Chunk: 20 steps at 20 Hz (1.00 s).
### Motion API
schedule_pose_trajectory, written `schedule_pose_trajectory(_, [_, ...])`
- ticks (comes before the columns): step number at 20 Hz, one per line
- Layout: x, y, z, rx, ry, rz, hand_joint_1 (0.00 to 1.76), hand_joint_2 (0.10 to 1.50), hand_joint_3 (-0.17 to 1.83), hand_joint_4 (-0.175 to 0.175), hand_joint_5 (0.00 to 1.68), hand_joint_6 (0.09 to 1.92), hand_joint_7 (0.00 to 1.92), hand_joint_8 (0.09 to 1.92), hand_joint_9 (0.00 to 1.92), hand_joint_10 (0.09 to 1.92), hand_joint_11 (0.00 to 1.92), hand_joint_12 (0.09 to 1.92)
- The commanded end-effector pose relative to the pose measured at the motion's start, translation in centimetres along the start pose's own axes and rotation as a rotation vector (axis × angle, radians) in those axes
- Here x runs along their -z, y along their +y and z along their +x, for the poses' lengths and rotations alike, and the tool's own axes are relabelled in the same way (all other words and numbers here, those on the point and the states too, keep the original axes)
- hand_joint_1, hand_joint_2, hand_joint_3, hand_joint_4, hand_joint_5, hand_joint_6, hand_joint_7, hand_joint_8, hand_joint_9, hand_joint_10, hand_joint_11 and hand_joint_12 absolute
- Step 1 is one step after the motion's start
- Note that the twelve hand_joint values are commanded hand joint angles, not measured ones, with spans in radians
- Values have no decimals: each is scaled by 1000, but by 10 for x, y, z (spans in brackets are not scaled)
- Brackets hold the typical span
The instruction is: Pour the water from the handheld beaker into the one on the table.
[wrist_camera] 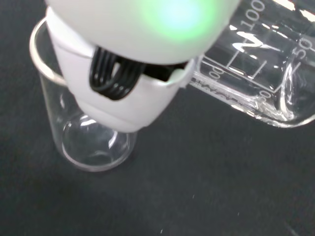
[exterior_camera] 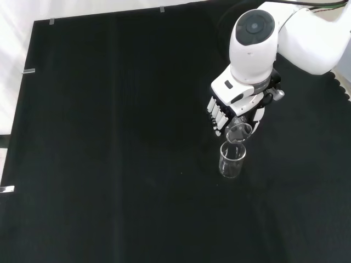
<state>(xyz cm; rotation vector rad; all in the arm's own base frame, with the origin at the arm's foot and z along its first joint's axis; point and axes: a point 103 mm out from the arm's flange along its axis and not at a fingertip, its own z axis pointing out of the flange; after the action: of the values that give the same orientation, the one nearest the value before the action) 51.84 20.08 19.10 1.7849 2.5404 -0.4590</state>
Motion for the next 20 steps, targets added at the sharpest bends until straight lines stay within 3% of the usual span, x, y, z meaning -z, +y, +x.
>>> schedule_pose_trajectory(1, [-1,-1,-4,8,-40,-1,1430,1015,-175,-175,1279,440,1605,87,1368,431,1190,744])
schedule_pose_trajectory(11, [1,0,0,21,-65,-9,1430,1015,-175,-175,1280,440,1605,87,1367,432,1192,741])
schedule_pose_trajectory(15, [2,4,6,7,-84,13,1430,1015,-175,-175,1280,441,1605,87,1365,432,1192,740])
schedule_pose_trajectory(16, [2,4,5,52,-34,-30,1430,1015,-175,-175,1280,441,1605,87,1365,433,1192,740])
schedule_pose_trajectory(20, [-1,-1,-7,23,-63,-8,1430,1015,-175,-175,1280,441,1605,87,1365,434,1193,739])
